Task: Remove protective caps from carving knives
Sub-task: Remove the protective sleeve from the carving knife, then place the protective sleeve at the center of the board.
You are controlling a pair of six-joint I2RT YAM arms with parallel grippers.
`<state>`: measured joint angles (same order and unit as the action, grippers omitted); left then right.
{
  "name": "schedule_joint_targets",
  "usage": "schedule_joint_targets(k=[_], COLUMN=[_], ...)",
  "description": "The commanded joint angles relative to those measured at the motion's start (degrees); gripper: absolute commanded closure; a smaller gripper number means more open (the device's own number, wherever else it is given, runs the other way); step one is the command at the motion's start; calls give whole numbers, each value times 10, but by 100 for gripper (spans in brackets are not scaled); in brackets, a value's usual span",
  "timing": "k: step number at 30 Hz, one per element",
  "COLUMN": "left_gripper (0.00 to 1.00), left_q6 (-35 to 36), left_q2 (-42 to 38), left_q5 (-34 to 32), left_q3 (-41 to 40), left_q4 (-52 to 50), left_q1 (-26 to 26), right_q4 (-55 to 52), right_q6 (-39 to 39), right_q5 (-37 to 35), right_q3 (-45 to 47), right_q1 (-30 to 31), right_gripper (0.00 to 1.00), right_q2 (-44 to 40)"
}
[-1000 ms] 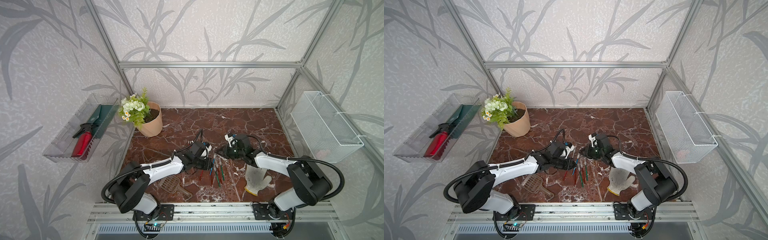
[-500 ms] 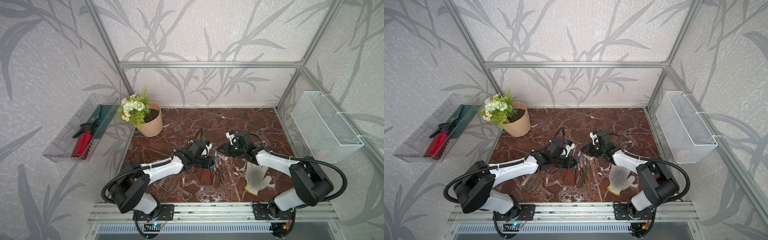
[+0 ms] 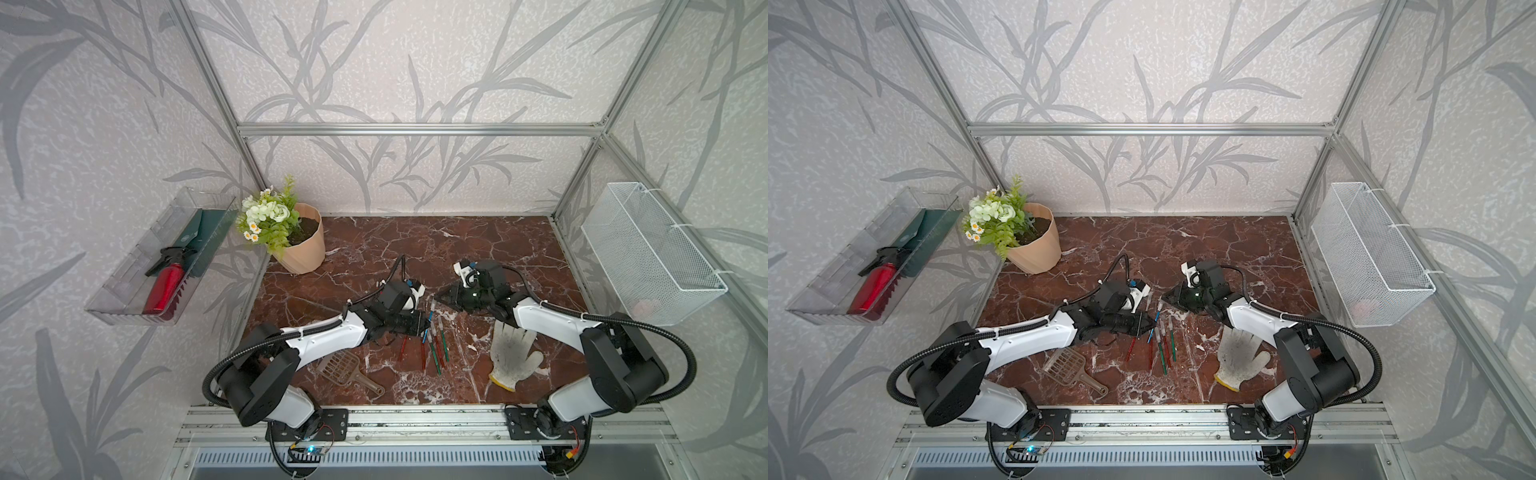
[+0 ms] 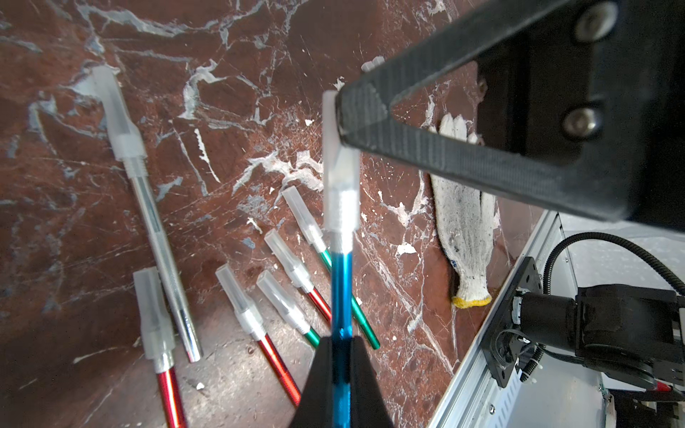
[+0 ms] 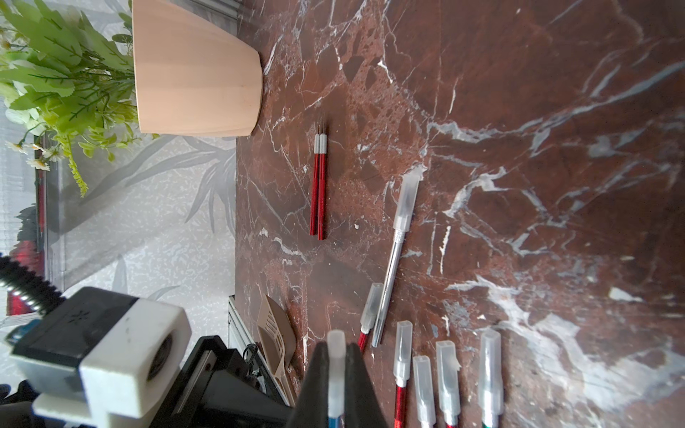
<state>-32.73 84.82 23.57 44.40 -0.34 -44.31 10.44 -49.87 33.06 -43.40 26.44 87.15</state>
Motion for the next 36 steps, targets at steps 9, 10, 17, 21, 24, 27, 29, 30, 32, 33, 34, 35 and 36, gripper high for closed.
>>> schedule_joint_targets(k=[9, 10, 17, 21, 24, 27, 29, 30, 32, 33, 34, 35, 36], left_gripper=[94, 94, 94, 94, 94, 95, 95, 95, 96, 96, 96, 96, 96], left_q6=[5, 5, 6, 7, 4, -4, -13, -16, -27, -31, -35, -40, -43], left_q2=[-12, -11, -11, -14, -17, -21, -23, -26, -34, -39, -43, -45, -47], left_q5=[21, 20, 20, 15, 6, -3, -11, -16, -30, -37, -46, -52, -54], left_q3=[-6, -6, -6, -5, -6, -5, -5, -6, -11, -14, -16, -20, -22], left_q4=[-60, -60, -62, -65, -67, -66, -65, -64, -56, -52, -48, -42, -37], left_q1=[-10, -10, -9, -10, -10, -10, -10, -10, -9, -9, -8, -7, -5], right_q4=[38, 38, 39, 38, 30, -7, -67, -92, -157, -190, -229, -266, -293], right_q6=[4, 3, 3, 4, 11, 39, 79, 96, 138, 164, 187, 207, 224], right_q5=[-47, -47, -44, -41, -40, -40, -40, -41, -50, -59, -75, -90, -101], right_q3=[-35, -36, -43, -46, -48, -51, -61, -63, -66, -69, -74, -79, -82], right_q1=[-31, -31, -38, -43, -48, -60, -74, -81, -97, -104, -113, -121, -128], right_gripper=[93, 93, 94, 93, 93, 93, 93, 93, 94, 93, 93, 93, 94], right_q2=[-16, -16, -15, -15, -17, -29, -42, -50, -68, -75, -82, -88, -94])
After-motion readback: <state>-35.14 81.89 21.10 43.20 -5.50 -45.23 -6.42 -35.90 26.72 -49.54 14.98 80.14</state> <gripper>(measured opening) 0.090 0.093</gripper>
